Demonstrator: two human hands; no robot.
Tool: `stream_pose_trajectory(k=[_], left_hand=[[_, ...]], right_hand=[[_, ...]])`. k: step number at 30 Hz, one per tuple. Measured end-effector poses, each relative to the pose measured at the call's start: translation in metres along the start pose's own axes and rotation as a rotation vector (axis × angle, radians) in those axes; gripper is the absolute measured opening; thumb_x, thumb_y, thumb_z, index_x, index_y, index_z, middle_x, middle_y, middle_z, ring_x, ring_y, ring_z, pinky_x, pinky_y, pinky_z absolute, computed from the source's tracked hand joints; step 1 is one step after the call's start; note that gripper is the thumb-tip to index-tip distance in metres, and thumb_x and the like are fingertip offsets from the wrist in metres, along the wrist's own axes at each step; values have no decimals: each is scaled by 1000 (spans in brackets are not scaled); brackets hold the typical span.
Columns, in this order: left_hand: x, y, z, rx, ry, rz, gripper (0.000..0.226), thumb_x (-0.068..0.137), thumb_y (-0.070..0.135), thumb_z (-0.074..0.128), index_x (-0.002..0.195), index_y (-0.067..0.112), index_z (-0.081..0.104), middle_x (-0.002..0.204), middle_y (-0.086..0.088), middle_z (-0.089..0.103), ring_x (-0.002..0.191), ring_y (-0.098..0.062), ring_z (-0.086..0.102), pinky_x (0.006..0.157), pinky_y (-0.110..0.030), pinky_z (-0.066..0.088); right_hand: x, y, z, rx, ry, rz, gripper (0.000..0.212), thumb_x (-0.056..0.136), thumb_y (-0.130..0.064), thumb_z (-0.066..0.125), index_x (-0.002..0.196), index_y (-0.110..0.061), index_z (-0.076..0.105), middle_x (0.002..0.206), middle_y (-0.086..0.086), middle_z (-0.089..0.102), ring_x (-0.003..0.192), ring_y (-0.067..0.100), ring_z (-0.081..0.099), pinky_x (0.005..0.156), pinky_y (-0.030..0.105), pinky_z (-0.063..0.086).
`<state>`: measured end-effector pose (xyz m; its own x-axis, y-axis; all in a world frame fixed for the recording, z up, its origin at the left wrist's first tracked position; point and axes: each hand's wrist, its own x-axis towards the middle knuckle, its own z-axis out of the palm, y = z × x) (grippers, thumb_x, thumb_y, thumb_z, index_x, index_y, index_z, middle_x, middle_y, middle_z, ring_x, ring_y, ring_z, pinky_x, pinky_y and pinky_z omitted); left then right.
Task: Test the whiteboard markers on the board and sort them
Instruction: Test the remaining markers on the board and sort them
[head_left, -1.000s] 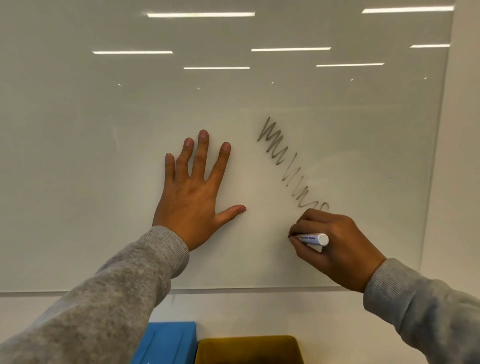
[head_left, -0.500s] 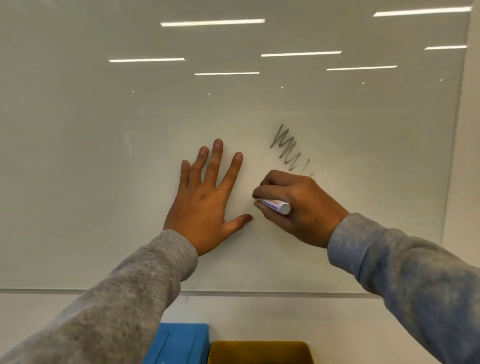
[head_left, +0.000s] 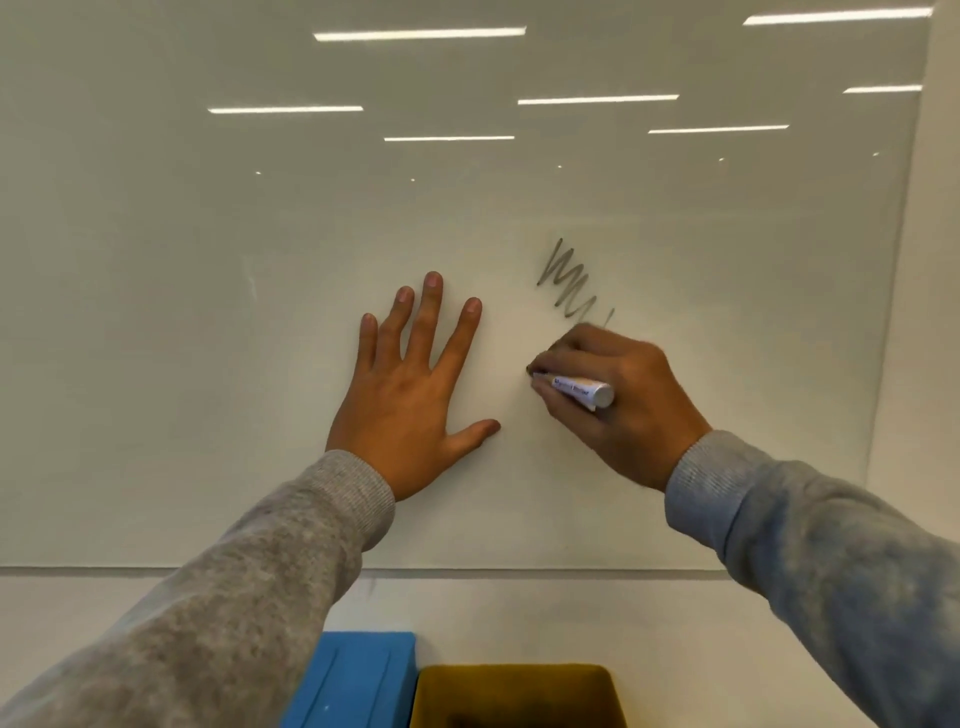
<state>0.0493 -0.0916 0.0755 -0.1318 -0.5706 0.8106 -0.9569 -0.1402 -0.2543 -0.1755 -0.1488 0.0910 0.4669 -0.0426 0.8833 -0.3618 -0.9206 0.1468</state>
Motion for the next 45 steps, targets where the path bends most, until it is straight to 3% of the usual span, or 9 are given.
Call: stream_pose_trajectory(k=[9,12,16,22,25,28,32,38,45], left_hand=[[-2,-2,-7,0,-55,20,110,84,78,49,157,29,-17,164,-7,-26,153,-34,-13,123,-54,5],[-5,-6,-13,-10,-95,46,109,85,70,57,157,30,-15,164,-6,-24,153,-34,-11,121,-51,6],[-19,-8,-18,-12,-153,56,109,86,63,62,158,30,-12,165,-6,-23,153,-33,-9,119,-51,17],[-44,0,-20,-65,-267,28,95,91,62,54,159,29,-4,165,-5,-21,153,-32,-3,117,-45,28],[-70,10,-29,-157,-235,62,72,96,53,52,157,26,23,164,-6,18,141,-28,35,108,-41,41],[-108,28,-39,-335,-228,122,34,98,44,49,128,29,54,113,8,63,91,-12,59,78,-33,49],[-154,59,-43,-818,-445,-250,31,100,46,50,85,25,68,67,7,67,57,-6,60,60,-30,49],[-186,83,-39,-1429,-534,-847,27,101,39,51,112,23,70,88,-3,73,52,-16,57,43,-21,41],[-210,78,-31,-1549,-376,-1028,23,98,33,60,110,19,74,86,0,64,54,-7,48,44,-19,37]], right_hand=[[-11,-14,-6,150,-74,292,14,88,-21,76,102,-21,73,83,-10,70,73,8,66,71,29,57],[-20,-26,-14,336,-108,503,47,83,-16,81,117,-30,52,76,-8,70,65,8,69,64,18,57],[-41,-41,-18,444,-53,666,72,79,-14,84,125,-34,31,82,7,70,60,20,70,59,29,61],[-77,-57,-13,616,8,778,43,86,-10,76,111,-22,43,76,8,73,61,24,71,57,34,60],[-95,-66,-4,704,81,831,19,92,-8,69,100,-13,52,80,12,70,67,25,70,59,37,59],[-109,-78,5,785,139,885,7,92,-4,68,92,-4,61,84,15,69,72,22,72,65,34,60],[-128,-102,18,820,137,920,5,89,-4,71,89,-9,71,81,4,74,77,20,74,75,34,62],[-152,-140,38,931,165,1044,10,88,-3,72,93,-11,74,86,4,75,82,20,75,79,35,62],[-175,-164,61,901,-2,1049,9,88,-11,74,93,-19,74,88,-1,76,85,19,73,78,37,63]])
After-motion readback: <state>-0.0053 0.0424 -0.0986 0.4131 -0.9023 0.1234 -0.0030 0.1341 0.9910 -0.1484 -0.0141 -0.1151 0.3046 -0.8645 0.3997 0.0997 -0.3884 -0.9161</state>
